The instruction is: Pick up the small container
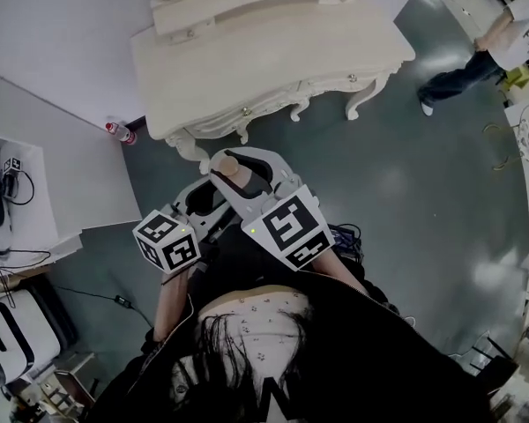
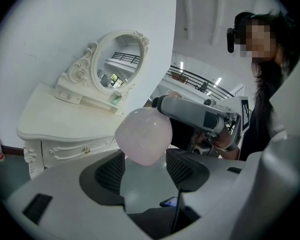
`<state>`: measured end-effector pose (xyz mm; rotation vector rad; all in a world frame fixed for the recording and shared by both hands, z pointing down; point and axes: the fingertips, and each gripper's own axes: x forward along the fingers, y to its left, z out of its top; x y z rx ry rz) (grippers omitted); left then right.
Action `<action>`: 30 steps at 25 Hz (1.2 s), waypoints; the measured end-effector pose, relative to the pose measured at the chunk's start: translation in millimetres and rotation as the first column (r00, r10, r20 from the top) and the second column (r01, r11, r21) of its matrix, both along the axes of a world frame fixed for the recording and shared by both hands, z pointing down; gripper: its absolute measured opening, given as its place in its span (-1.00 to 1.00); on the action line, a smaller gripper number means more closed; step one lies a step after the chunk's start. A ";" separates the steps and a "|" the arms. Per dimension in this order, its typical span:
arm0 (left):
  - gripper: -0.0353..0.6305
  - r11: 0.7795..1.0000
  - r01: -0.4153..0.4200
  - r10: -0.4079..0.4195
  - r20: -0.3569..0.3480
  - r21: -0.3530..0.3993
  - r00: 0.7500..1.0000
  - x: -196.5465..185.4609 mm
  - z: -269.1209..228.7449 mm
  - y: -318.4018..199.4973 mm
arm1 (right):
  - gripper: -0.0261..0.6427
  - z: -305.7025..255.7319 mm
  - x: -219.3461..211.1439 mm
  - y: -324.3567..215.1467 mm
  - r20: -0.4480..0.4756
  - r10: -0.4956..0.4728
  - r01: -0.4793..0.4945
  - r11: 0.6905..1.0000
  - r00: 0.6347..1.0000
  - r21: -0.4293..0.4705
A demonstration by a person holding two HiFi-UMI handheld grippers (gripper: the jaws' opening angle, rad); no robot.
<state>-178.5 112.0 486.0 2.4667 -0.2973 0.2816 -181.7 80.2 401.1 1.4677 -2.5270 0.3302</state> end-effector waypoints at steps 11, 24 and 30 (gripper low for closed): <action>-0.18 1.000 -0.023 0.023 0.010 -0.004 1.000 -3.1 5.8 12.8 | -0.48 6.2 -1.7 12.0 0.014 0.020 -0.020 1.000 1.000 -0.008; -0.18 1.000 0.016 -0.016 -0.003 0.008 1.000 -14.9 1.8 7.1 | -0.48 1.8 -16.3 7.6 -0.002 -0.017 0.017 1.000 1.000 0.002; -0.18 1.000 0.027 -0.027 -0.007 0.008 1.000 -16.7 1.1 4.8 | -0.48 1.1 -18.7 5.3 -0.006 -0.027 0.027 1.000 1.000 0.003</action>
